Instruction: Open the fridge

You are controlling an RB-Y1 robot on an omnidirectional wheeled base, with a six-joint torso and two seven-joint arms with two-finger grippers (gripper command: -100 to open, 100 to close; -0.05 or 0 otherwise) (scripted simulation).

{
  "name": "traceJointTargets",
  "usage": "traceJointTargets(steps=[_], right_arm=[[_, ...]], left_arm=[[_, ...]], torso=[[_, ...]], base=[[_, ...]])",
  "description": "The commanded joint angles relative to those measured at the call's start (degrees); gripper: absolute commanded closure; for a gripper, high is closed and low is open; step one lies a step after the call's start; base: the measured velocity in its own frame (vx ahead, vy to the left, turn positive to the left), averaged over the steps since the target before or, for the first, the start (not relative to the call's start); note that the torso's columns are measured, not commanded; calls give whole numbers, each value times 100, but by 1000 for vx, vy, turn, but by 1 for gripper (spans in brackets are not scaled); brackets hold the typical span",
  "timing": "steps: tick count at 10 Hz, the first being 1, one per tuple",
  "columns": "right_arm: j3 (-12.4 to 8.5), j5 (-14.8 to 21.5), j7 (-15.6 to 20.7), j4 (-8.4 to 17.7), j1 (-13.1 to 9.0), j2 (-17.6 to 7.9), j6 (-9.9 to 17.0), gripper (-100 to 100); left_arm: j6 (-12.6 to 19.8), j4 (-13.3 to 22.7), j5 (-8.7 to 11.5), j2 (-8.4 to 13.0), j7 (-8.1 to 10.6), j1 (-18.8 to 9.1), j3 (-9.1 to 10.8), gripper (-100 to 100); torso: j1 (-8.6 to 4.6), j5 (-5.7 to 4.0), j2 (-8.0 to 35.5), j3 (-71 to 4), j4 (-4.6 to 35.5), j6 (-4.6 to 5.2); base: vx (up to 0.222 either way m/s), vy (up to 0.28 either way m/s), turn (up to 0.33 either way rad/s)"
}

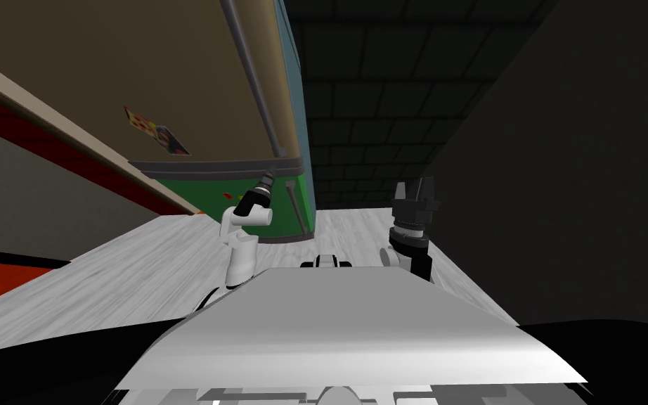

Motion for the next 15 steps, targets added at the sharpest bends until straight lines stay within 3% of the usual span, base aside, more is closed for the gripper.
traceJointTargets(steps=[1,2,5,7,8,10,14,15], right_arm=[[0,0,0,0,0,0,0,0],[0,0,0,0,0,0,0,0],[0,0,0,0,0,0,0,0],[0,0,0,0,0,0,0,0],[0,0,0,0,0,0,0,0],[0,0,0,0,-1,0,0,0],[0,0,0,0,0,0,0,0],[0,0,0,0,-1,0,0,0]], left_arm=[[380,37,40,58,-57,-247,9,-100],[569,73,82,112,-104,-465,8,-100],[914,112,128,171,-147,-680,1,-100],[1295,196,234,294,-227,-1088,-29,-100],[1404,196,234,294,-227,-1098,-29,-100],[1769,284,349,422,-297,-1467,-72,-100],[2257,366,462,548,-358,-1815,-120,-100],[2257,366,462,548,-358,-1860,-120,-100]], torso=[[-1,-1,-1,-1,0,2],[1,0,0,0,0,0],[1,0,-1,-1,0,2],[1,0,-1,-1,1,1],[2,0,-2,-1,0,1],[0,-11,-22,-22,10,13],[-20,-34,-48,-47,33,23],[-18,-38,-57,-57,38,28]], base=[[21,-2,-22],[22,0,-26],[16,3,-26],[11,10,-35],[4,11,-14],[-19,11,-23],[-9,14,-11],[-7,7,-6]])
